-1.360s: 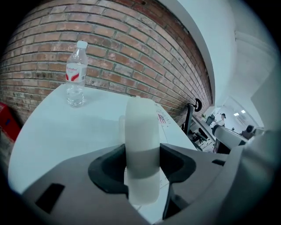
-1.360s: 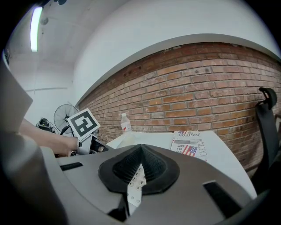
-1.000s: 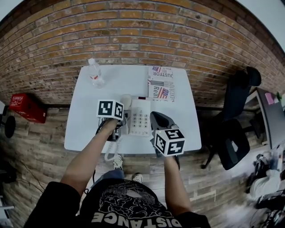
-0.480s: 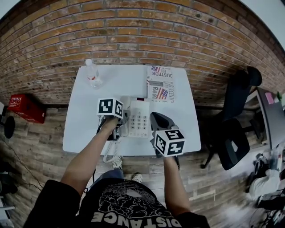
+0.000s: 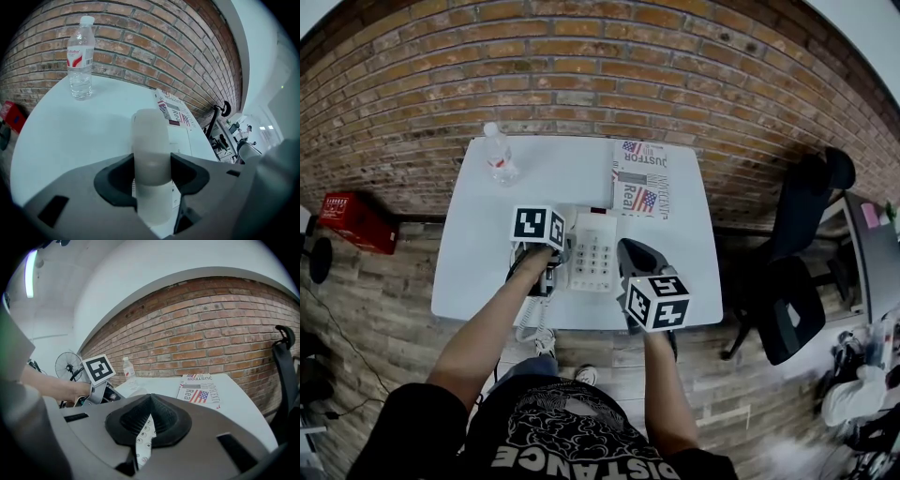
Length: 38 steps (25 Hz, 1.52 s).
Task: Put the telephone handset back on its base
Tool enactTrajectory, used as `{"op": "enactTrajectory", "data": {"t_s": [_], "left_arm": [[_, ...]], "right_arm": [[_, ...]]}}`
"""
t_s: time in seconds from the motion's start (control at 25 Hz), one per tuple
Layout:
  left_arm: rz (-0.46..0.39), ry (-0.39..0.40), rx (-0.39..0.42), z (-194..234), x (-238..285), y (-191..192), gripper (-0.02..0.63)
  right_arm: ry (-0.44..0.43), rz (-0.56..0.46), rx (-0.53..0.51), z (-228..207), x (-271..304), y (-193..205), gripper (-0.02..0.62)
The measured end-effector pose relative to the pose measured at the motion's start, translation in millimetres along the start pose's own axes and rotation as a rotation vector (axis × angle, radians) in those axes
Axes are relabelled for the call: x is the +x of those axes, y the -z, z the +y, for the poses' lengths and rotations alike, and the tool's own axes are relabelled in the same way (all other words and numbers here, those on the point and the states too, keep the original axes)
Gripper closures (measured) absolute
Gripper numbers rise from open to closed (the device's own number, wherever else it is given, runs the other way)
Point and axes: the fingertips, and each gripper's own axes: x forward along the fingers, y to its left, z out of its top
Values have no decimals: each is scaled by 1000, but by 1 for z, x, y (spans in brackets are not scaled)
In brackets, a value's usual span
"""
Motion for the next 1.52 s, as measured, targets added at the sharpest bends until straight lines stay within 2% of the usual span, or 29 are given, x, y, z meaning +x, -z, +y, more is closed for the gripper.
{"op": "enactTrajectory", "data": {"t_s": [0.72,0.92,1.24,1.52], "left_arm": [[-23,37,12,-2,-3,1,371],[-58,39,21,0,-10,1,371],[-179,42,63,-5,-39,-11,380],[-314,96,110,-23,-77,-19,393]], "right_arm": [[-15,15,-1,6,-1,6,594],[-11,9,-10,5,-6,3,594],[-21,-8,-33,10,-16,-6,594],[-29,-34,-58,16,-29,-19,594]]}}
